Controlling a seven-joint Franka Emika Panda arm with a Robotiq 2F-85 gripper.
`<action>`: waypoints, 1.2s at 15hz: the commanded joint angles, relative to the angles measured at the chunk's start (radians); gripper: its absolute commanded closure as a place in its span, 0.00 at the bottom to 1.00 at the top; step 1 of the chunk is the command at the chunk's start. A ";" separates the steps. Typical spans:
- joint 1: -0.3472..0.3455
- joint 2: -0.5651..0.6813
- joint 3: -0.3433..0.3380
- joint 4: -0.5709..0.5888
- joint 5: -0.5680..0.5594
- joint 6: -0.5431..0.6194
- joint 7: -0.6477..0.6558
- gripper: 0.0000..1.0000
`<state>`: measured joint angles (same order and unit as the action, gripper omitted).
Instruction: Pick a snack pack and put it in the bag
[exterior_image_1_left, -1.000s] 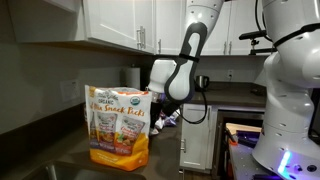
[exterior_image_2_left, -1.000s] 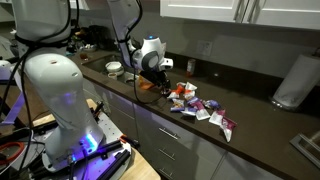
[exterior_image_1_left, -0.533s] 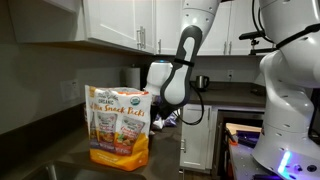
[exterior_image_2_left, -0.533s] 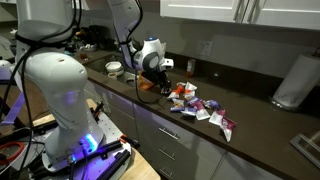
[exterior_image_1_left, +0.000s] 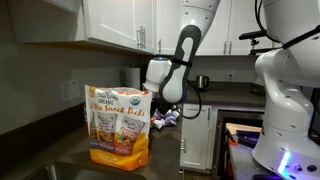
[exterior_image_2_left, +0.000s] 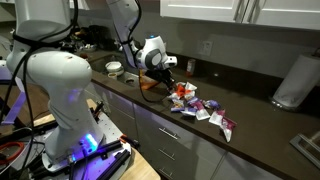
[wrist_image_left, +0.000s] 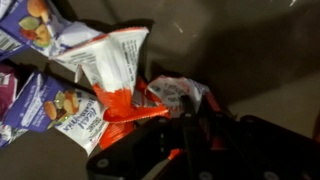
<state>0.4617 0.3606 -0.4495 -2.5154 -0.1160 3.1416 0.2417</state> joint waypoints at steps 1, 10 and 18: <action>0.124 -0.081 -0.157 0.006 -0.042 -0.107 0.013 0.99; 0.400 -0.351 -0.450 0.116 -0.350 -0.505 0.123 0.69; -0.072 -0.346 0.133 0.057 -0.127 -0.609 0.093 0.25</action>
<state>0.5697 -0.0085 -0.5106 -2.4314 -0.2976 2.5444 0.3323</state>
